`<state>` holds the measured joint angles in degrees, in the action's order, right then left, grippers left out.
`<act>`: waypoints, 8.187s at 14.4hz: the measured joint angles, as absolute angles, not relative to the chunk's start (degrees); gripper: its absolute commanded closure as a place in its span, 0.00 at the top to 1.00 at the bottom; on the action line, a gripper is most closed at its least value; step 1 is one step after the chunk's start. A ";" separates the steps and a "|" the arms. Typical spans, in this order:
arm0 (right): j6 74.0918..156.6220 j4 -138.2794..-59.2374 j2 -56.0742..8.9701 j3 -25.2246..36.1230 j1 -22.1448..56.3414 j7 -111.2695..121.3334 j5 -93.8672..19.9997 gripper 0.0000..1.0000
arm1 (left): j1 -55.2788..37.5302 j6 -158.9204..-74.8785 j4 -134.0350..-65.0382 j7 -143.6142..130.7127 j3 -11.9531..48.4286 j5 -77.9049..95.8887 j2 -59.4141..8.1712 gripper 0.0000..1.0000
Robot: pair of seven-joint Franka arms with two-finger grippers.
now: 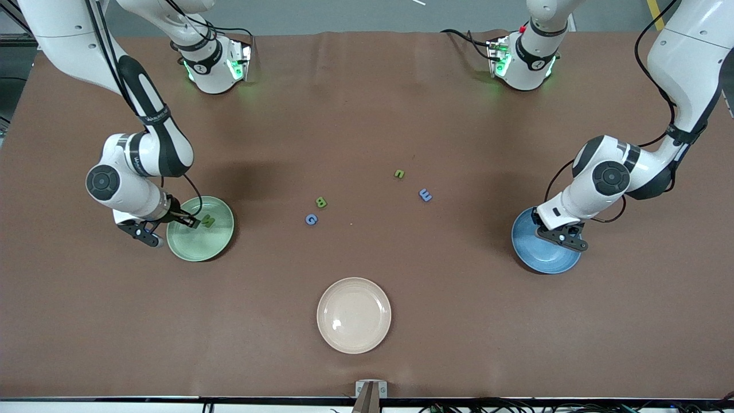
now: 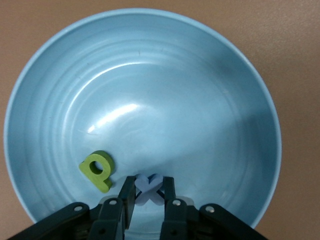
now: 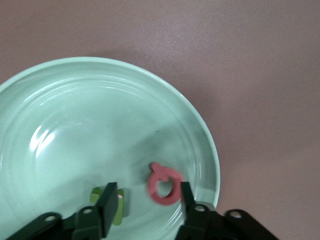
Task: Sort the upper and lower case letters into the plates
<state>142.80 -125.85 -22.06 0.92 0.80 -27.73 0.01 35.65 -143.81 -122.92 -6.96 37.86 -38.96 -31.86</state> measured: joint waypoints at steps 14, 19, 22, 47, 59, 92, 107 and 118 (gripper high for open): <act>135.09 -111.12 -27.94 0.34 25.32 -68.37 -1.16 1.00 | 36.02 -120.48 -112.63 -18.32 54.27 -22.54 -22.83 1.00; 139.87 -107.76 -32.65 0.35 30.01 -74.43 -2.30 0.98 | 31.43 -114.57 -109.85 -49.52 61.37 -21.58 -22.67 1.00; 140.85 -107.38 -33.55 0.40 30.58 -75.54 -2.42 0.95 | 26.85 -115.49 -110.43 -61.30 61.17 -21.60 -25.43 1.00; 130.90 -104.97 -30.17 2.12 24.27 -62.99 -2.57 0.00 | 10.98 -132.54 -114.69 -94.80 50.27 -48.43 -44.23 0.86; 141.09 -119.99 -24.51 1.97 9.34 -35.49 -2.58 0.00 | 9.96 -132.58 -114.44 -95.88 50.27 -48.43 -45.09 0.48; 140.37 -116.24 -25.82 0.44 31.64 -76.59 -2.93 1.00 | 51.03 -109.19 -112.92 -50.89 76.96 -48.65 -45.17 0.02; 146.34 -115.94 -30.29 0.45 37.85 -86.06 -3.06 0.67 | 47.58 -125.27 -114.08 -39.41 60.68 -56.64 -46.76 0.04; 146.36 -113.94 -31.96 0.46 38.46 -87.69 -3.11 0.01 | 43.29 -128.25 -113.70 -39.42 55.37 -56.71 -46.93 0.55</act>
<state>146.36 -113.94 -31.96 0.46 38.46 -87.69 -3.11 43.29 -128.25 -113.70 -39.42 55.37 -56.71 -46.93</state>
